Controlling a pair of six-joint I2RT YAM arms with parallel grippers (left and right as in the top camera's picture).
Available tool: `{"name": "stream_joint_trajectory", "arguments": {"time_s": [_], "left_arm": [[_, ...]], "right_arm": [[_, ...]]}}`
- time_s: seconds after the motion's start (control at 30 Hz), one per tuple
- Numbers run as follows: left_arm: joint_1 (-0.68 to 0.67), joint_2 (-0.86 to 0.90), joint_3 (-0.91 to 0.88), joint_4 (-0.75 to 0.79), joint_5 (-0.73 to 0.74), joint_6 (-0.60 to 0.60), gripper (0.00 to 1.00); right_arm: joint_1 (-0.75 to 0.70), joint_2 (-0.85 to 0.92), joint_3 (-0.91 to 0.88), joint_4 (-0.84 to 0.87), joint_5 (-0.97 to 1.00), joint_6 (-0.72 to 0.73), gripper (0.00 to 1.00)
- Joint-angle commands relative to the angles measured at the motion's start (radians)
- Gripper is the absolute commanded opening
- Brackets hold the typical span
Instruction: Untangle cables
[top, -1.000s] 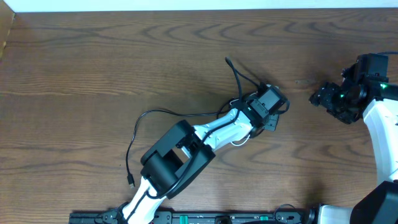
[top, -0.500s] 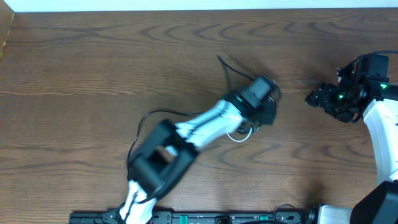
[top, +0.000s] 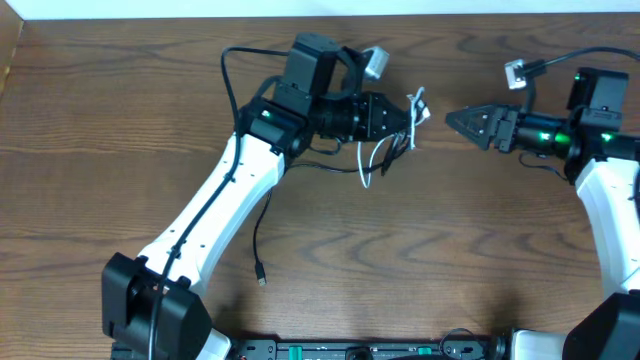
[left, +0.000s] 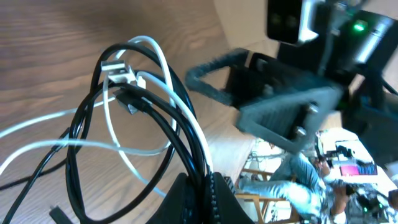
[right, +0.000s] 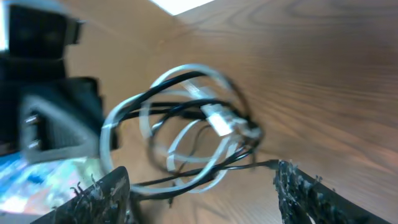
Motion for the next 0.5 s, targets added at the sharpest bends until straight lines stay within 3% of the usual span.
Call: {"name": "stream_joint_trajectory", "arguments": {"time_s": [0.0,0.17,0.33,0.47], "left_arm": [[0.008,0.000,0.005,-0.024,-0.071,-0.004,0.07],[0.008,0.000,0.005,-0.045,-0.171,-0.092,0.07],[0.008,0.000,0.005,-0.045,-0.202,-0.179,0.07],[0.008,0.000,0.005,-0.045,-0.204,-0.213,0.07]], "right_arm": [[0.069,-0.048,0.010,0.022,-0.046,0.036,0.71],[0.200,-0.048,0.010,0.015,0.190,0.099,0.66],[0.281,-0.048,0.010,0.011,0.314,0.106,0.62],[0.336,-0.048,0.010,-0.007,0.528,0.174,0.58]]}}
